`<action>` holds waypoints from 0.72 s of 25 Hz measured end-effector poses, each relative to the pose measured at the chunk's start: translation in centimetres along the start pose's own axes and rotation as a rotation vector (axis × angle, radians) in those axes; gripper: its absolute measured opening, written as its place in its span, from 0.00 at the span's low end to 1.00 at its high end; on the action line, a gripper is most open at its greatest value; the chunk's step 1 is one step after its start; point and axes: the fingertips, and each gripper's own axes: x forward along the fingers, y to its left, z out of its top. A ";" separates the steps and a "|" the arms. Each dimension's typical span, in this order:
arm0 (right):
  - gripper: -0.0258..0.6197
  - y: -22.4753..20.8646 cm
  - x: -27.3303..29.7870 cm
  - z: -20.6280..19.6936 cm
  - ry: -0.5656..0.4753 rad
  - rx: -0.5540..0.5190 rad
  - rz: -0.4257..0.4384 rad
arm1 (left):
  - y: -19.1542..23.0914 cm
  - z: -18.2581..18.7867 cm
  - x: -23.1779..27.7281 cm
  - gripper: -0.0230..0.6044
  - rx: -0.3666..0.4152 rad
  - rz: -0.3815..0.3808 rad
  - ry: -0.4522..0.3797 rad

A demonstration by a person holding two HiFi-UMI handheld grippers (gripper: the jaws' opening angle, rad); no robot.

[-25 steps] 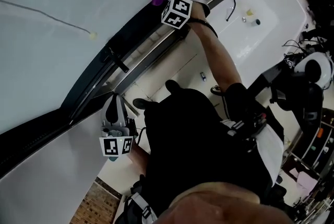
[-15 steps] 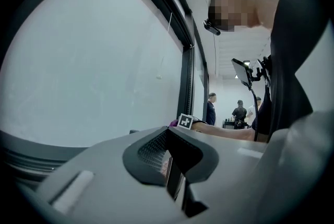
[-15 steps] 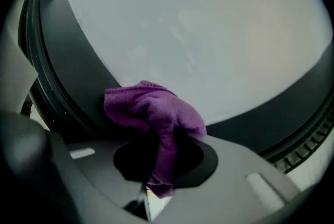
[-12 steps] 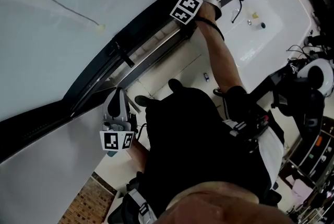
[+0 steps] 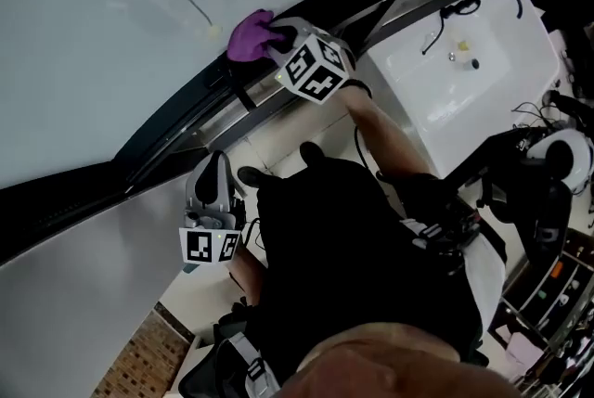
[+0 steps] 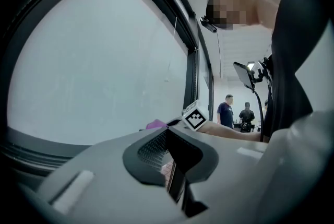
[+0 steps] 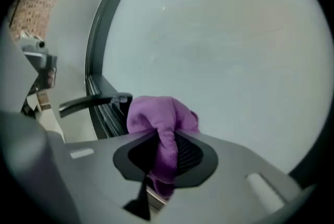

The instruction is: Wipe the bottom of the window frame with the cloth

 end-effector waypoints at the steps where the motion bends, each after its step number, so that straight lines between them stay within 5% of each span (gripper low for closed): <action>1: 0.14 0.8 1.9 -0.2 0.049 -0.071 -0.002 | 0.2 -0.1 -0.1 0.04 -0.004 0.005 0.000; 6: 0.14 1.0 4.1 -0.9 0.158 -0.356 -0.083 | 0.6 0.0 -1.0 0.04 -0.017 0.047 -0.002; 13: 0.14 -8.1 1.1 -6.5 0.325 -0.422 -0.268 | 0.7 -0.1 -0.6 0.04 -0.020 0.026 -0.008; 18: 0.14 -16.8 -1.9 -11.9 0.562 -0.517 -0.451 | 0.4 0.0 -0.3 0.04 -0.021 0.012 -0.014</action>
